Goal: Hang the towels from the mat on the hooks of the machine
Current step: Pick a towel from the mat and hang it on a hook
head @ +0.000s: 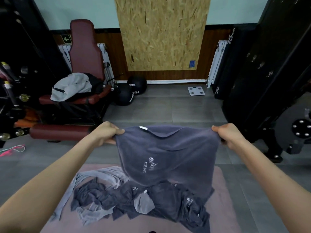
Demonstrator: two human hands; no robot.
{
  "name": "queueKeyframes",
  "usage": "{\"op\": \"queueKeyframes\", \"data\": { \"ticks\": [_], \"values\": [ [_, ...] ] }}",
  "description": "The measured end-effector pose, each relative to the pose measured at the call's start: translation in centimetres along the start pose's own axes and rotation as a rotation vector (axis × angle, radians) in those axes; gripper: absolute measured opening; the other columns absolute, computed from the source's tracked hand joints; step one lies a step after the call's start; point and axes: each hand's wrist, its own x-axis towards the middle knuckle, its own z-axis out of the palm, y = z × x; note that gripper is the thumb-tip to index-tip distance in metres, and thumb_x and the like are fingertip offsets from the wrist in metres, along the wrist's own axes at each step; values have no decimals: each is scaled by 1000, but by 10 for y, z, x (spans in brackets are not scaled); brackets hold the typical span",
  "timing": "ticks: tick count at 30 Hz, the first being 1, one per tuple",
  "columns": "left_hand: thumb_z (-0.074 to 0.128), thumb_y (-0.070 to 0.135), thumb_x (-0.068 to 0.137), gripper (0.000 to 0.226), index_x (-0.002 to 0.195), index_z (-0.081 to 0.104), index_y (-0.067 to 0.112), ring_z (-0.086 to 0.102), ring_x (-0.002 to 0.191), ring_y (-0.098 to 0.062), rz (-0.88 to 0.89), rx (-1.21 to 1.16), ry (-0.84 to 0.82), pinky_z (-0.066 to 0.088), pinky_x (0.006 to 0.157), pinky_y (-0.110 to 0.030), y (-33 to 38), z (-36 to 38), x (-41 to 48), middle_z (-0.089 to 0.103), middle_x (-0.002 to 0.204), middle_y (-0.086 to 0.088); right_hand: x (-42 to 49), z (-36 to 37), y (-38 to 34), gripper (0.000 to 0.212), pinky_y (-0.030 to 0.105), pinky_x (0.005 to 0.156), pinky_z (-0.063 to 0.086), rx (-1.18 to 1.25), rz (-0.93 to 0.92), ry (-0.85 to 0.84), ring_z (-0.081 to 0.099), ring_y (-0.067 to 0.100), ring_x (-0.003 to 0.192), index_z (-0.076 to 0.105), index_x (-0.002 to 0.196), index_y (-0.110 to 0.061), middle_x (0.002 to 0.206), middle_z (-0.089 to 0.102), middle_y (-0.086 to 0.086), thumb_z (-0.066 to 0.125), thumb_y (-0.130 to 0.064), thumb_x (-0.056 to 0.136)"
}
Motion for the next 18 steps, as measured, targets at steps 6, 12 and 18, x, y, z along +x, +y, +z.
{"op": "queueKeyframes", "data": {
  "ticks": [6,12,18],
  "values": [
    [60,15,89,23,66,59,12,60,54,-5,58,-134,-277,51,53,-19,27,11,-29,62,58,3,-9,-2,-25,10,20,41,51,372,171,-296,62,10,44,61,80,-6,52,66,1,62,-14,87],
    [57,0,88,27,63,51,8,51,47,-10,81,-172,55,47,40,-17,33,35,-29,49,58,-6,-13,13,-36,18,20,30,44,456,120,-167,56,7,32,52,74,-5,37,57,-1,55,-6,92],
    [38,-6,93,31,87,58,17,55,46,-4,-87,-507,83,45,44,-15,7,3,-18,63,59,2,8,-4,-6,29,24,26,39,595,363,-58,53,15,28,49,73,-3,36,55,8,35,-9,98]
  ]
}}
